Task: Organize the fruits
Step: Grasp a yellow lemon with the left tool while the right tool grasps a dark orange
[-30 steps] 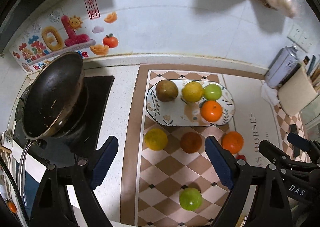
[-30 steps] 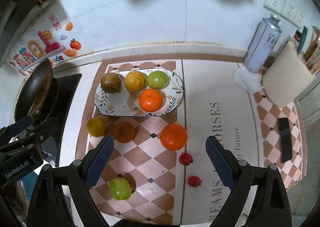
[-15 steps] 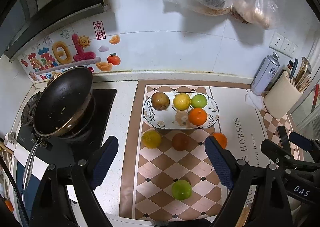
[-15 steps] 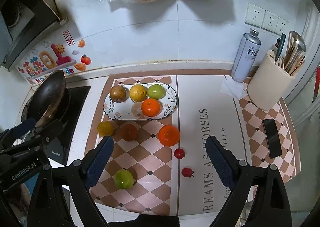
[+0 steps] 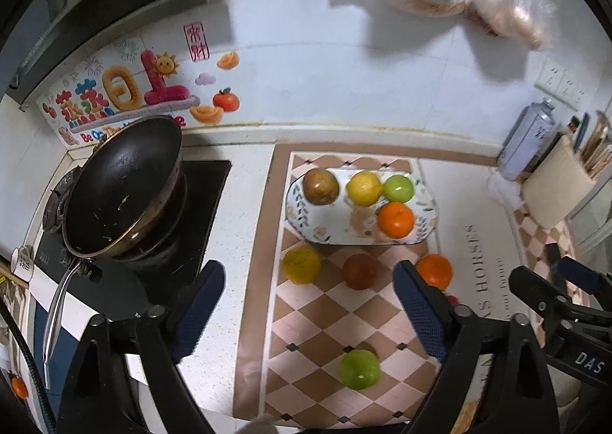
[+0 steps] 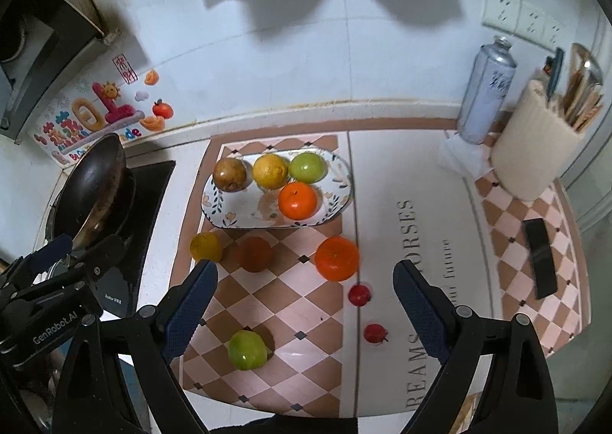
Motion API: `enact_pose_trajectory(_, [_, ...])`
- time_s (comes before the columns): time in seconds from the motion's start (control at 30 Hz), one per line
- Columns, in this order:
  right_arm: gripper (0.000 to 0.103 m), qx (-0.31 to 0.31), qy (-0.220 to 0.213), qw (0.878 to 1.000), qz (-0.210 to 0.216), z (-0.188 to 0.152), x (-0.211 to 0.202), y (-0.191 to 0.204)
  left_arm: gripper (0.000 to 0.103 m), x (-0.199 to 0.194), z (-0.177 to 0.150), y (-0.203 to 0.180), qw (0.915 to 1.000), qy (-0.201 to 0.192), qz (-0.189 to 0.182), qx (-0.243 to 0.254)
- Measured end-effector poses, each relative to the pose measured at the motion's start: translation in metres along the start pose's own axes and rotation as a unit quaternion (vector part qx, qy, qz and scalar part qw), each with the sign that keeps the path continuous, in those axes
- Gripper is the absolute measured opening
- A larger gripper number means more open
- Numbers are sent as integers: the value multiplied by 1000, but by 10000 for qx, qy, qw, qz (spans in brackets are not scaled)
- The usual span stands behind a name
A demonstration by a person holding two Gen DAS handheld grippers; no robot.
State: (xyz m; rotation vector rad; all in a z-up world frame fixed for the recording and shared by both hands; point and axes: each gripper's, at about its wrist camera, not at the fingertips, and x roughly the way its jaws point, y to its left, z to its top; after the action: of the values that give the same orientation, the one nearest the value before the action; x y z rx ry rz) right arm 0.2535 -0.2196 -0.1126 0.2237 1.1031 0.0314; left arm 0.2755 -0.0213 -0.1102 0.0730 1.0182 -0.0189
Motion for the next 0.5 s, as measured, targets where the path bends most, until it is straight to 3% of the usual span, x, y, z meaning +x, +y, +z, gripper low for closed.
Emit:
enact_pose_trajectory(0.13, [95,-74,491,9983,290,4,54,13,102,28,3,14,9991,145,382,-68])
enact_pose_trajectory(0.27, [95,-142,1138,9918,558,2,129,35,102,66,4,40,9950,536,800,-258])
enact_pose_trajectory(0.5, [95,11,1792,9820,599,0,235,53,102,127,3,71,9853,1320,865,-653])
